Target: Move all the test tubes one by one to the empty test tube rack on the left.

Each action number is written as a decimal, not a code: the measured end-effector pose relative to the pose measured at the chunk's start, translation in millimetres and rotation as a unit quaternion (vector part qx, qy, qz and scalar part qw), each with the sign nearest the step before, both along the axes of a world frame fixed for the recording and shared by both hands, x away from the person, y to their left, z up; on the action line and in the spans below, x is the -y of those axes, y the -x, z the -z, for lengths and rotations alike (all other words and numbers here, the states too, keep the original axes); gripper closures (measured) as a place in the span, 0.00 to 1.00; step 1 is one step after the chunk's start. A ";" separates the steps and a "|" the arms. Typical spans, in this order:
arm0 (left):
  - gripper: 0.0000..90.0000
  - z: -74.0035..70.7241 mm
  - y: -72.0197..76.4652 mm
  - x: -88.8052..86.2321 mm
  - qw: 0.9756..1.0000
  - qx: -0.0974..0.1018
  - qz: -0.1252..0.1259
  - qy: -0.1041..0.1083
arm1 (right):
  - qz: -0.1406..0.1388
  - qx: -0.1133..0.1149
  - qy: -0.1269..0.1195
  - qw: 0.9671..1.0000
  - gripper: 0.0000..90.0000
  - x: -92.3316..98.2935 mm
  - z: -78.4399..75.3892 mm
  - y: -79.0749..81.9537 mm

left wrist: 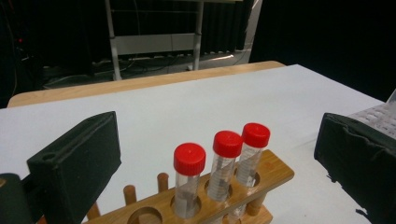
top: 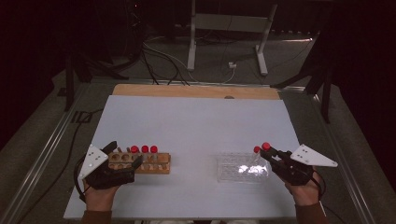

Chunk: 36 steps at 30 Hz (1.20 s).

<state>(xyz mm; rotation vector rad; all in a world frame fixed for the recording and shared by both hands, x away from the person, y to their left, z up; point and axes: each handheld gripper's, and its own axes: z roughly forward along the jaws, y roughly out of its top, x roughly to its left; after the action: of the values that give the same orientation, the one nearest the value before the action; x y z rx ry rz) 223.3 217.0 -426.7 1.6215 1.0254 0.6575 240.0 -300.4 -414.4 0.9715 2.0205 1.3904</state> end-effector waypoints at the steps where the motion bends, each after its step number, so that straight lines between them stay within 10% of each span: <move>1: 0.02 -1.0 -0.3 1.4 1.000 0.001 0.001 0.001 | -0.002 -0.001 -0.001 1.000 0.83 -1.1 -0.1 -0.3; 36: 0.02 -13.5 -15.5 73.0 0.997 0.019 0.080 -0.014 | -0.082 0.002 -0.007 0.997 0.83 -77.1 -13.3 -16.9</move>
<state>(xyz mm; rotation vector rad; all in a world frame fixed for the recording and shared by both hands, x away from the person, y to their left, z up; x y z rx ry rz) 238.8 144.0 -413.2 1.6892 0.8519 0.5940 256.9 -223.4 -401.0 0.8236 2.1297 1.4921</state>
